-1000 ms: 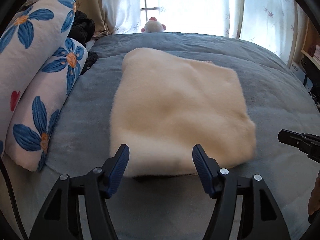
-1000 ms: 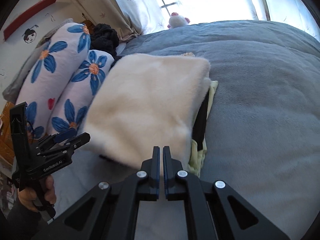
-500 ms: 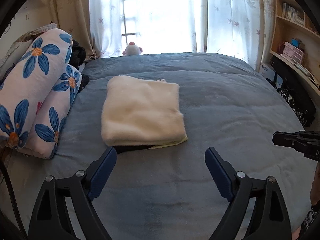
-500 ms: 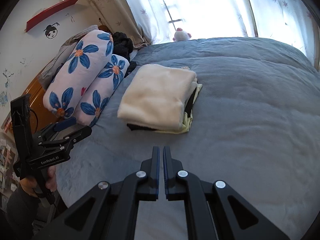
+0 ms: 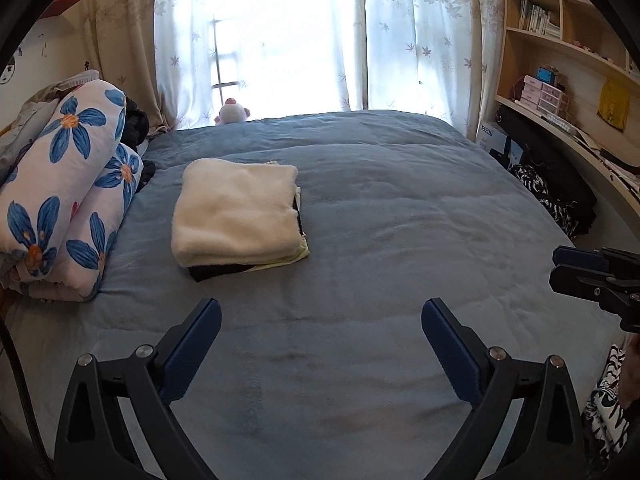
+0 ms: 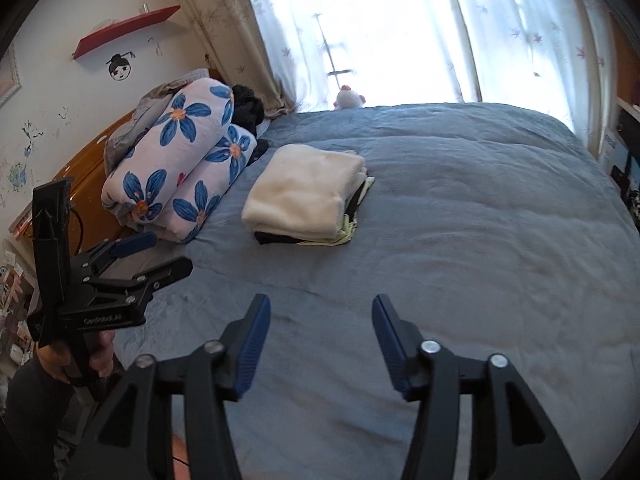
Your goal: Fold large clothes
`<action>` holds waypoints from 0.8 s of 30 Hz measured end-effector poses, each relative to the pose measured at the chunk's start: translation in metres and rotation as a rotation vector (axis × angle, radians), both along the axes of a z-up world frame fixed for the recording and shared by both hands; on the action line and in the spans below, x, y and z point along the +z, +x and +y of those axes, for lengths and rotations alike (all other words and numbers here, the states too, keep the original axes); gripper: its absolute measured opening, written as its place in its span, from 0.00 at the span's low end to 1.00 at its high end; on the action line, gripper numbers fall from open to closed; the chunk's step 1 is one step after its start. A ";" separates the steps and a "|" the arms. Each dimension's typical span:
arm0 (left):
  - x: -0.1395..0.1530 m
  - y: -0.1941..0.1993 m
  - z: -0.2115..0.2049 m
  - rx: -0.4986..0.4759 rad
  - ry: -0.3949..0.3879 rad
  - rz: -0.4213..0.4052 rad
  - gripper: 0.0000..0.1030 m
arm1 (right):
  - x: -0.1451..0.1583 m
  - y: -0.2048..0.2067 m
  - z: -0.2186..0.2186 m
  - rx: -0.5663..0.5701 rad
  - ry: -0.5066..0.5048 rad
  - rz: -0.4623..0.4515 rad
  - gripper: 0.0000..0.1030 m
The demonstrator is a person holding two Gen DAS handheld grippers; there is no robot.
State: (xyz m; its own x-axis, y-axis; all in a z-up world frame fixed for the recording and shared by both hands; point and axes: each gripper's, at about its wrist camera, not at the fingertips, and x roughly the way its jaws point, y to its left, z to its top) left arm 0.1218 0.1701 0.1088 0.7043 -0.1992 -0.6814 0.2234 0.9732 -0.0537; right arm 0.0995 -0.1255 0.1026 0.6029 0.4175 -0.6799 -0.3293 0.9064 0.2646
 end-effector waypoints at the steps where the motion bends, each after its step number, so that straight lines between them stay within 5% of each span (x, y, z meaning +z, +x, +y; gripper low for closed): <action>1: -0.003 -0.008 -0.005 0.000 -0.002 -0.001 0.98 | -0.005 -0.008 -0.005 -0.013 0.002 -0.001 0.54; 7: -0.040 -0.051 -0.033 0.043 -0.011 0.048 0.98 | -0.045 -0.045 -0.018 -0.106 -0.094 0.002 0.54; 24: -0.112 -0.110 -0.067 0.208 -0.035 0.141 0.98 | -0.116 -0.108 -0.025 -0.234 -0.095 0.049 0.59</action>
State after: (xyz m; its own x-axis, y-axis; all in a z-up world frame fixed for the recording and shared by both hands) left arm 0.0117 0.1026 -0.0036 0.6308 -0.0852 -0.7712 0.0068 0.9945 -0.1043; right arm -0.0085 -0.1504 -0.0132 0.6406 0.2032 -0.7405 -0.0962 0.9780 0.1851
